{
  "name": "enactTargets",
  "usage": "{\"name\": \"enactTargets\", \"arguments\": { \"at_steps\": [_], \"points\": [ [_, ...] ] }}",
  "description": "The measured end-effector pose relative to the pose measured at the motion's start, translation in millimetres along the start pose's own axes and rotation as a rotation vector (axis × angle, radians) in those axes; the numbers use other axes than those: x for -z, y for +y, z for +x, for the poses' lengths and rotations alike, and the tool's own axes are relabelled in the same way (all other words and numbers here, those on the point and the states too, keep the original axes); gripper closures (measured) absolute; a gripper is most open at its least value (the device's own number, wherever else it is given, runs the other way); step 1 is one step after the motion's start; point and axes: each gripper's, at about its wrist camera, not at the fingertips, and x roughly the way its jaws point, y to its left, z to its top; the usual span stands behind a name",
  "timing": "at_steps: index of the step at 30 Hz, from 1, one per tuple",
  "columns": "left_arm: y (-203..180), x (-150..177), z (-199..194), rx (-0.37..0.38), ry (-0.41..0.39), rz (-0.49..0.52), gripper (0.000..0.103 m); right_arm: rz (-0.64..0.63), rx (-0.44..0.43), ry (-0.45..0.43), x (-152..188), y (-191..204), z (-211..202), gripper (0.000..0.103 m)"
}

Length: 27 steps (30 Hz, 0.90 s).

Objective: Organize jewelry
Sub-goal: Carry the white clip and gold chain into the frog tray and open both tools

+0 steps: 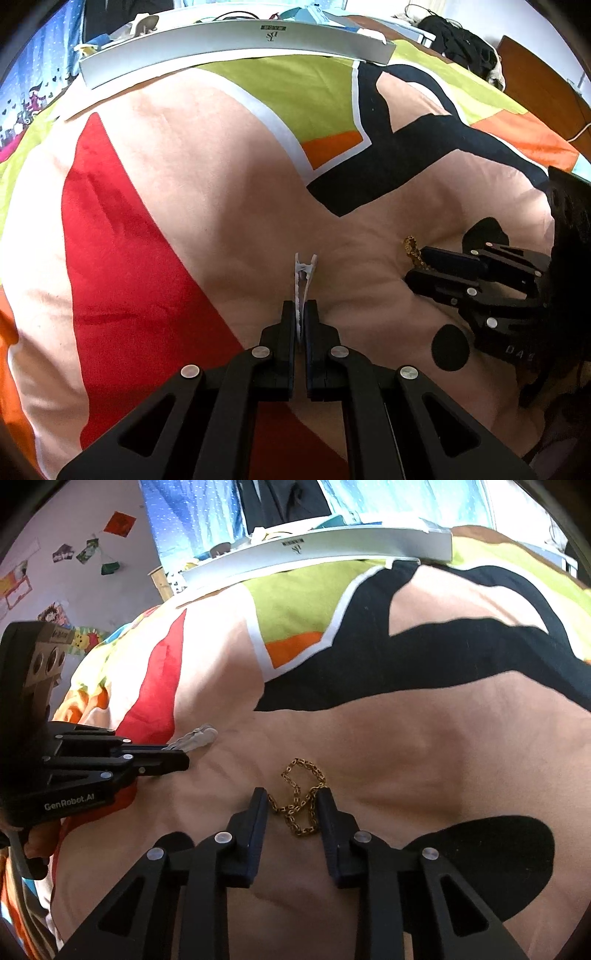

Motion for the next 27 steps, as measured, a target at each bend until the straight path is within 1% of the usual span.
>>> {"name": "enactTargets", "arguments": {
  "at_steps": [8,14,18,21,27],
  "points": [
    [-8.7,2.5,-10.1,-0.006,-0.022,-0.021,0.101,-0.054,0.04,-0.059,0.9,14.3,-11.2,0.077],
    [-16.2,1.7,-12.9,-0.014,-0.039,-0.042,0.101,-0.048,0.048,-0.078,-0.7,15.8,-12.5,0.077],
    [-20.5,-5.0,-21.7,-0.027,-0.074,-0.07,0.101,-0.036,0.045,-0.098,-0.7,13.7,-20.4,0.077],
    [-24.2,-13.3,-37.9,-0.035,-0.107,-0.088,0.101,-0.031,0.047,-0.127,-4.3,11.4,-32.7,0.077],
    [-32.6,-38.7,-82.0,-0.062,-0.202,-0.085,0.101,-0.013,0.052,-0.222,-16.9,10.3,-64.9,0.077]
  ]
}}
